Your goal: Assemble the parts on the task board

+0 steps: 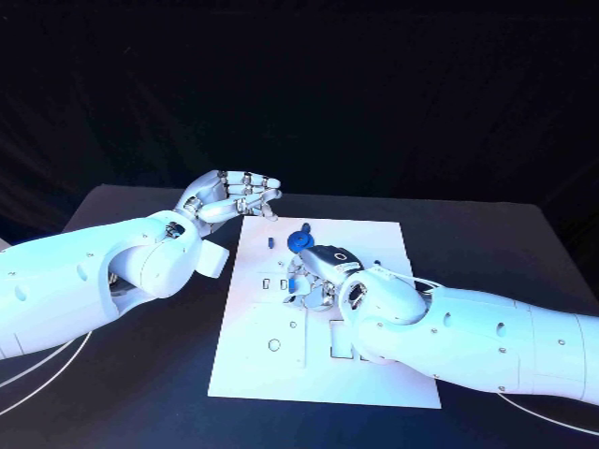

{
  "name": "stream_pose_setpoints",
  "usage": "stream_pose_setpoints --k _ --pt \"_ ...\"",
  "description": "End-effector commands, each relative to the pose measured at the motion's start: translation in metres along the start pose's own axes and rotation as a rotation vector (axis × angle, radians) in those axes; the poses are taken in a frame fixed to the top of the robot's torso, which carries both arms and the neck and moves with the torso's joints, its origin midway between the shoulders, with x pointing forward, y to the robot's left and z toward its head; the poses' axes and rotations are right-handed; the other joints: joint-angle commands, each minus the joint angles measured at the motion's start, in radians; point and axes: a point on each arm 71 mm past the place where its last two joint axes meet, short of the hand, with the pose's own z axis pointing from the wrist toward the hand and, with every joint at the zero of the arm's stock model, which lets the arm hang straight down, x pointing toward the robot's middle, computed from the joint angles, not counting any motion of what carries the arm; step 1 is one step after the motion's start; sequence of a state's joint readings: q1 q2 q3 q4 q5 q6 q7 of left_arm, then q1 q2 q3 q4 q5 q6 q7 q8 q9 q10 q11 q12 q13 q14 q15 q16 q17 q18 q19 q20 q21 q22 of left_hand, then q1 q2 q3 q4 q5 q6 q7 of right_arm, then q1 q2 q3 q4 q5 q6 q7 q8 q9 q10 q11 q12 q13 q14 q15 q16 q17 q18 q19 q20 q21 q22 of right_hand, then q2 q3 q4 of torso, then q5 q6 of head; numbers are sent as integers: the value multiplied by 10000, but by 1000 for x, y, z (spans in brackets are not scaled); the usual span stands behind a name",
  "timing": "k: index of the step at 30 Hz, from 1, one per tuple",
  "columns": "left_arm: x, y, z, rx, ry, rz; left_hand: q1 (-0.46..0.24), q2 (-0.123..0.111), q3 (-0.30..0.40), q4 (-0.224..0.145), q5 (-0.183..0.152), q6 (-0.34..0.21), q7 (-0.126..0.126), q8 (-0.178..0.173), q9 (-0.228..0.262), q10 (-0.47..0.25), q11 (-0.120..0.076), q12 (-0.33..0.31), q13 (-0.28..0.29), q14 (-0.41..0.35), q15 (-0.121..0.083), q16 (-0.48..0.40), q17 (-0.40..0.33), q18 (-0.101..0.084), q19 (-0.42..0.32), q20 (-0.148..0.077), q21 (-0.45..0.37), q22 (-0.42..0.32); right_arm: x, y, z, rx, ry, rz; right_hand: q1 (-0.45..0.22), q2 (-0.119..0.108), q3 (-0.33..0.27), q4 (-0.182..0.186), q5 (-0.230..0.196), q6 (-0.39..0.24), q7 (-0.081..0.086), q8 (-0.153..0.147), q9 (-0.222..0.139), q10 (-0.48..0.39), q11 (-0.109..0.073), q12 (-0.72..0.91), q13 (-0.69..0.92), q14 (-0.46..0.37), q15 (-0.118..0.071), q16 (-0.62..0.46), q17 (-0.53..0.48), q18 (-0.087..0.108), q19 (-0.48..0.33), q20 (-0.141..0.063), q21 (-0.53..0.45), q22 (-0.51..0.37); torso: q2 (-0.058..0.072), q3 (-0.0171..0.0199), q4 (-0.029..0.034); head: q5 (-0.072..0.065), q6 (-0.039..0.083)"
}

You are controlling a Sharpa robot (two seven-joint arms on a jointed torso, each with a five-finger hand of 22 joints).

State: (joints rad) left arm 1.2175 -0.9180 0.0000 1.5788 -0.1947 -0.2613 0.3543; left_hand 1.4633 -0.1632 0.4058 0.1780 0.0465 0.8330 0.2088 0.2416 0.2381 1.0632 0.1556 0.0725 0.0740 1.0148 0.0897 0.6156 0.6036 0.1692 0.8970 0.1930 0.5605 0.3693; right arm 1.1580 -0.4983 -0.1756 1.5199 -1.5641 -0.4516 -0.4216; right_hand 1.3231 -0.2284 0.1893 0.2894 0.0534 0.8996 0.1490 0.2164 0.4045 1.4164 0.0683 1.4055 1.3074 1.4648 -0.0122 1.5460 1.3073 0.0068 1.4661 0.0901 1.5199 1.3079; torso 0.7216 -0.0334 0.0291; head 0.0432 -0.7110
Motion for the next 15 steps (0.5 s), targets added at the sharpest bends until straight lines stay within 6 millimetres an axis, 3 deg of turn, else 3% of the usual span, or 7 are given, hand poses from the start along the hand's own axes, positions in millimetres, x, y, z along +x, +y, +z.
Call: stream_pose_setpoints --k 1,5,10,12,13,14,15 --pt "2 0 0 13 212 -51 -37 68 32 8 22 -15 52 -69 13 -60 8 -36 -11 -48 13 45 11 63 -67 -22 33 8 -2 3 -2 -294 -338 -51 -5 263 -798 30 -48 -121 6 23 -15 -64 2 -55 935 890 74 -16 1899 75 760 82 -57 2260 5 0 8 8 -2" --pt "1 1 0 -98 234 88 -68 49 18 17 21 -40 82 -90 11 -126 29 -61 -21 -35 23 74 19 66 -96 -16 78 45 -6 3 -7 -429 -679 108 47 398 -1272 40 -43 -174 18 45 -13 -82 10 -72 917 888 79 -20 1895 81 750 90 -81 2248 -14 1 3 0 -14" --pt "-4 6 1 -644 103 692 -494 -37 -314 321 37 -219 22 -196 30 609 -148 678 344 946 -186 1663 842 136 387 -172 1032 637 -17 5 -15 -849 -1019 464 315 582 -1316 25 8 -253 54 38 -37 -120 42 -106 884 868 107 -56 1805 127 660 116 -268 2132 -65 5 -39 15 25" --pt "-7 9 1 -984 83 1016 -709 -62 -510 521 37 131 -113 69 165 876 -306 1144 625 1293 -323 2372 1226 141 625 -300 1484 913 -24 3 -18 -1041 -945 556 415 620 -1327 27 19 -325 78 20 -55 -204 61 -186 807 849 122 -86 1732 175 562 130 -467 2009 -95 17 -53 10 12" --pt "-8 11 1 -1242 144 1233 -802 -112 -712 626 47 336 -256 320 298 1206 -470 1747 1007 2066 -478 3724 2413 150 894 -443 1966 1204 -29 2 -20 -1105 -871 625 476 656 -1333 30 18 -395 100 4 -70 -274 80 -250 744 841 137 -99 1705 196 518 142 -556 1955 -106 21 -59 3 0" --pt "-9 13 0 -1515 246 1463 -843 -109 -785 680 41 353 -294 384 339 1239 -529 1963 1162 2391 -522 4305 3002 147 969 -497 2140 1313 -34 -1 -22 -1160 -767 691 481 658 -1336 31 16 -405 103 1 -72 -311 83 -288 707 838 139 -104 1692 201 507 144 -577 1942 -119 31 -68 11 -10" --pt "-11 16 0 -1785 367 1725 -1106 -123 -1013 907 40 411 -383 526 436 1401 -638 2509 1539 3042 -600 5428 4207 144 1116 -583 2482 1525 -39 -4 -24 -1207 -652 764 489 658 -1348 33 12 -424 109 -3 -76 -348 89 -323 672 833 144 -113 1673 216 476 148 -640 1903 -129 34 -72 22 -15"
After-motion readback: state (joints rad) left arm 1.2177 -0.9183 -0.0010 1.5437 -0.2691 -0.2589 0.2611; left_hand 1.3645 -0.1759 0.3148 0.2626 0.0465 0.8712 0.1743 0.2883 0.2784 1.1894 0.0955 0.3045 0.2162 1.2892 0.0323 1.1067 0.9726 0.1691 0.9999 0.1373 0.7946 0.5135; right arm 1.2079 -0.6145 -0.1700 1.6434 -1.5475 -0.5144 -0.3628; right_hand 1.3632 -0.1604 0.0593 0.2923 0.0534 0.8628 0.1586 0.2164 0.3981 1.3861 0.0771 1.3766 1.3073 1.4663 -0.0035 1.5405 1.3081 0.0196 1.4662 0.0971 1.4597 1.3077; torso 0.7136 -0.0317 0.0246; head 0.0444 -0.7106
